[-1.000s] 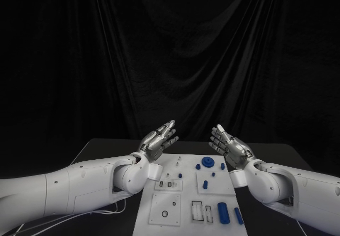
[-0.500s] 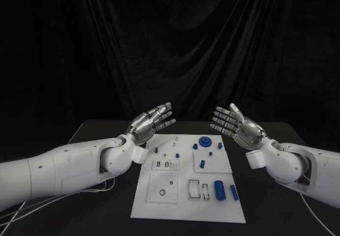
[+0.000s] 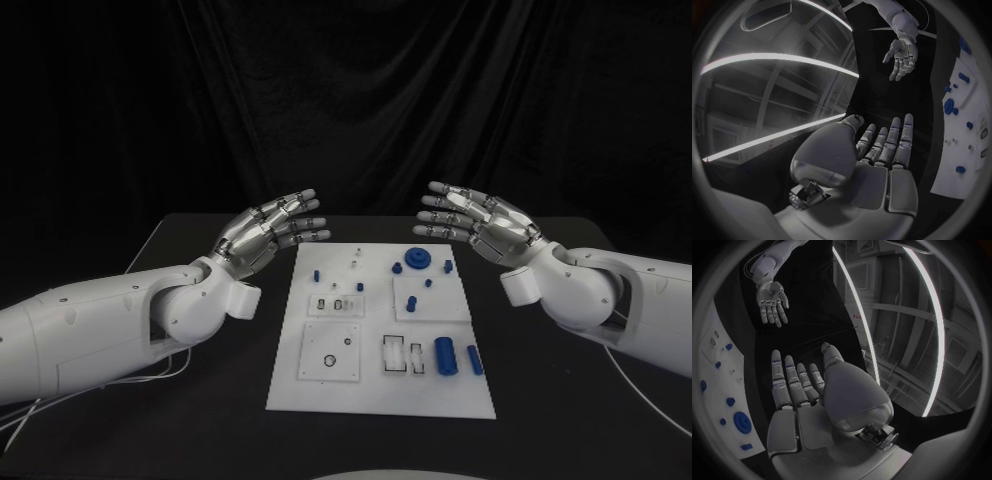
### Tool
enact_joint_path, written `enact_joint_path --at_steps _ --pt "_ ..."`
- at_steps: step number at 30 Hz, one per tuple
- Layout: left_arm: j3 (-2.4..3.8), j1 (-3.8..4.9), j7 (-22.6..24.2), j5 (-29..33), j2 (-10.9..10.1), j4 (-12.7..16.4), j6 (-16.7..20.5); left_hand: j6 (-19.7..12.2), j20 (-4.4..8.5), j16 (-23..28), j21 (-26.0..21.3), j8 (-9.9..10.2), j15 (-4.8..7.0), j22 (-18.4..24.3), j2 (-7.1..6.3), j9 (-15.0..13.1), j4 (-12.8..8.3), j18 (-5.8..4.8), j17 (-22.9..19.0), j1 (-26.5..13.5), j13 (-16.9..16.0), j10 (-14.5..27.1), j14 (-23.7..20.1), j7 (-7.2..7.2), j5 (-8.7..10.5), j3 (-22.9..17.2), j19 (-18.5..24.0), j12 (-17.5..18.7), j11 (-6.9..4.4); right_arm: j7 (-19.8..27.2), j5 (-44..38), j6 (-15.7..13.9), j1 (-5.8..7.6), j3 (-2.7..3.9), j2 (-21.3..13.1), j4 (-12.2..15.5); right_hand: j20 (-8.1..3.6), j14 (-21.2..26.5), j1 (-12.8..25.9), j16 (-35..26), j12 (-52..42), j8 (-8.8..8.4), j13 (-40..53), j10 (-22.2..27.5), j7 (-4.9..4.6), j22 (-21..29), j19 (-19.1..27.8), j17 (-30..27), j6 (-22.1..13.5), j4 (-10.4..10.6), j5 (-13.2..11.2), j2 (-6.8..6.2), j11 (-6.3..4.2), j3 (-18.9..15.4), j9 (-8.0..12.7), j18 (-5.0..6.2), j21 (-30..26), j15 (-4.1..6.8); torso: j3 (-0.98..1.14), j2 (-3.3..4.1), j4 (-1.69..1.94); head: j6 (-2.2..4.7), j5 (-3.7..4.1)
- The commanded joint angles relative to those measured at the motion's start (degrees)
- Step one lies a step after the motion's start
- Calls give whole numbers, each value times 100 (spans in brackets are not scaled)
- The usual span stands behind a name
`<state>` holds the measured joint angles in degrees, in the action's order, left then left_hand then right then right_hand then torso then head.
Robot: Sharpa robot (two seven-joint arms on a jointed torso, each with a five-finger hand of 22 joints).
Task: Assemble the parts on the task board
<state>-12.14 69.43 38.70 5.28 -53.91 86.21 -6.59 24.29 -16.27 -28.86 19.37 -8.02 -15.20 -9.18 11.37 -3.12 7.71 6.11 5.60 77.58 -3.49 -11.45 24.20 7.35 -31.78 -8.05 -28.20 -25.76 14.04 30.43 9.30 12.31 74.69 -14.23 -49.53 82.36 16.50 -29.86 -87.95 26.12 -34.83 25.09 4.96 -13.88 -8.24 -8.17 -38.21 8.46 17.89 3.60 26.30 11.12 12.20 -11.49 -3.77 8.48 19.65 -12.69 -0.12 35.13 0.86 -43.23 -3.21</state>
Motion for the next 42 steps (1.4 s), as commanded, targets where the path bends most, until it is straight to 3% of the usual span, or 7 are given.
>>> enact_joint_path --at_steps 1,11,18,21,28,35,42 --pt "6 8 1048 -87 -168 205 222 119 27 -318 143 -55 49 -70 -102 -16 -19 -65 95 -21 -26 -134 146 3 -42 -130 -121 -201 8 -55 -718 -289 114 5 -122 47 -36 -513 -257 263 -221 216 34 -218 -108 -102 -485 75 345 -223 116 -29 37 128 -44 111 277 133 -10 95 -33 -136 -91" --pt "5 12 1200 -89 -575 575 354 226 62 -794 402 -89 123 -211 -178 -23 -69 -20 237 -102 -48 -276 198 6 -92 -325 -236 -429 41 -607 -2475 -1139 627 4 -175 41 -696 -2623 -524 707 -585 286 -82 -1629 -68 -934 -1964 120 1726 -622 31 -223 -241 337 -79 199 1961 838 -36 327 -81 -290 -156" --pt "7 13 1263 -90 -769 856 371 258 64 -825 428 -100 124 -227 -179 -26 -83 -23 241 -107 -51 -297 160 9 -115 -360 -226 -463 52 -1432 -4683 -1870 989 4 -139 141 -900 -4056 -361 1134 293 -373 -159 -3030 13 -1541 -2708 330 2683 -327 -492 -358 -517 456 -26 226 3014 1089 -51 561 37 -268 -18" --pt "10 13 1277 -90 -894 1040 381 275 64 -831 437 -107 121 -233 -183 -28 -89 -25 240 -111 -52 -304 137 11 -123 -371 -220 -473 57 -1817 -5692 -2154 1106 4 -90 161 -1022 -4734 -418 1786 1149 -856 -159 -3617 64 -3736 -3741 742 2965 -88 -937 -546 -628 747 -13 -95 4627 1219 -65 619 42 -277 -9" --pt "23 15 1295 -86 -1083 1307 408 286 65 -836 444 -111 120 -237 -184 -29 -92 -26 240 -114 -54 -312 127 13 -128 -378 -219 -486 62 -2585 -7722 -2398 1221 5 44 154 -1072 -5329 -232 2925 2004 -1304 -135 -4131 -15 -5291 -4283 2064 3323 384 -1246 -998 -668 1030 -32 -315 5663 1255 -145 804 123 -201 24" --pt "28 17 1307 -32 -1175 1398 396 298 65 -846 456 -116 120 -244 -184 -31 -96 -26 240 -119 -55 -321 115 18 -134 -389 -219 -496 69 -3277 -9622 -2493 1252 6 242 223 -1028 -5286 -250 3346 2497 -1841 -119 -4216 212 -5575 -4298 2633 2930 408 -1326 -1289 -622 1293 -19 -348 5850 1224 -234 998 193 -71 124" --pt "30 17 1318 -3 -1223 1437 382 306 64 -851 460 -119 115 -248 -179 -31 -100 -32 238 -125 -55 -325 92 21 -142 -406 -202 -500 76 -3572 -10308 -2406 1253 6 387 284 -1026 -5235 -268 3439 2675 -1920 -112 -4139 248 -5447 -4184 2796 2918 321 -1315 -1366 -619 1421 -44 -318 5777 1237 -296 1156 286 99 306"
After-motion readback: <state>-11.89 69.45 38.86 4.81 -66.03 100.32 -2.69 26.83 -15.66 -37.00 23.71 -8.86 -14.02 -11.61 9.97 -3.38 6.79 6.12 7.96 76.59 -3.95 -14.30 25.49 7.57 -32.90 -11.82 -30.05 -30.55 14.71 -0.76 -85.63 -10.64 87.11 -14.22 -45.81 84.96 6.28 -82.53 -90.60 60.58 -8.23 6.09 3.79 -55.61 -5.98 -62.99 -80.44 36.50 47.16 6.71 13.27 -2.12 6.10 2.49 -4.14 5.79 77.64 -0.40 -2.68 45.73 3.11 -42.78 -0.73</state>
